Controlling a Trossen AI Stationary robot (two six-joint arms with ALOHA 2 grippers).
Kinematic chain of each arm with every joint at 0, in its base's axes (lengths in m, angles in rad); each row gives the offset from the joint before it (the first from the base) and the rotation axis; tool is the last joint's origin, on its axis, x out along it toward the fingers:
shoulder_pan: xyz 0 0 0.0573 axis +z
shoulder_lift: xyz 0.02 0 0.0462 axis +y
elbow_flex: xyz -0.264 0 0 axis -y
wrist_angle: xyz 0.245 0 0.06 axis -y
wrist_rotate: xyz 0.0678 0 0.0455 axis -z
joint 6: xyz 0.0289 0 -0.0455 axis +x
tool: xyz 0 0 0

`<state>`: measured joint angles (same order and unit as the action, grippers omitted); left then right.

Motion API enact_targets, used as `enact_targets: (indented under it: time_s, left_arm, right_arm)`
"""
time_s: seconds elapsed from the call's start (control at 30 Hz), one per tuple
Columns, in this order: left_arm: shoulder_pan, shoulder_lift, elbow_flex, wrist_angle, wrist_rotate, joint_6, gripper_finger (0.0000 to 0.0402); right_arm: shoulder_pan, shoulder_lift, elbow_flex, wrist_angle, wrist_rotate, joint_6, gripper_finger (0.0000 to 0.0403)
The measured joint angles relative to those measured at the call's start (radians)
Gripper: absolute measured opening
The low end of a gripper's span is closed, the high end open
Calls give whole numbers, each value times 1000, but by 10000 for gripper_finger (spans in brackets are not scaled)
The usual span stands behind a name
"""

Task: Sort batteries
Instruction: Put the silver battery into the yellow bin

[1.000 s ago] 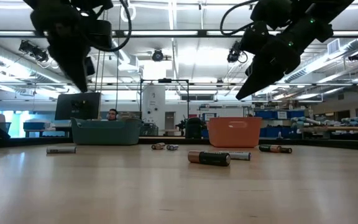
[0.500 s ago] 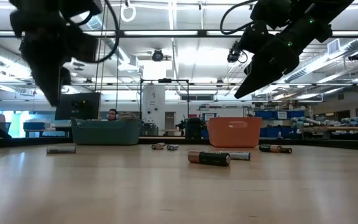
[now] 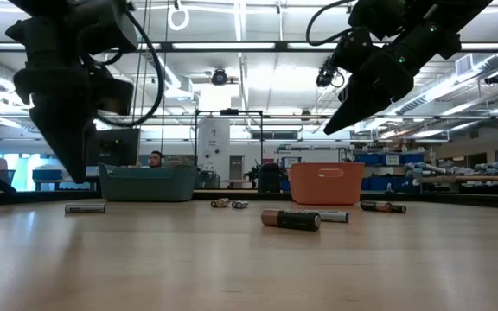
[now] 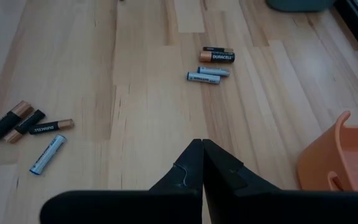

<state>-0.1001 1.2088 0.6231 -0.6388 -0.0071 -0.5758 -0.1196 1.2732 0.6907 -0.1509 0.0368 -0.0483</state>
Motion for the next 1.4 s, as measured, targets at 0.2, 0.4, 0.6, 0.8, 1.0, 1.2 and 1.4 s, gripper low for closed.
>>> enact_targets:
  time_s: [0.2, 0.4, 0.6, 0.8, 1.0, 1.2, 1.4]
  left_arm:
    - [0, 101, 0, 28, 6, 28, 162]
    - [0, 154, 0, 46, 11, 48, 184]
    - [0, 188, 5, 55, -4, 49, 189]
    - [0, 198, 4, 71, -14, 72, 189]
    - [1, 199, 3, 75, -22, 72, 176]
    - [3, 200, 1, 75, -11, 100, 123]
    - [2, 201, 1, 89, 17, 144, 75]
  right_arm:
    - [0, 0, 0, 0, 0, -4, 12]
    - [0, 0, 0, 0, 0, -7, 12]
    - [0, 1, 0, 0, 0, -7, 12]
    - [0, 1, 0, 0, 0, -7, 12]
    - [0, 1, 0, 0, 0, -7, 12]
    - [0, 1, 0, 0, 0, -7, 12]
    - [0, 1, 0, 0, 0, -7, 12]
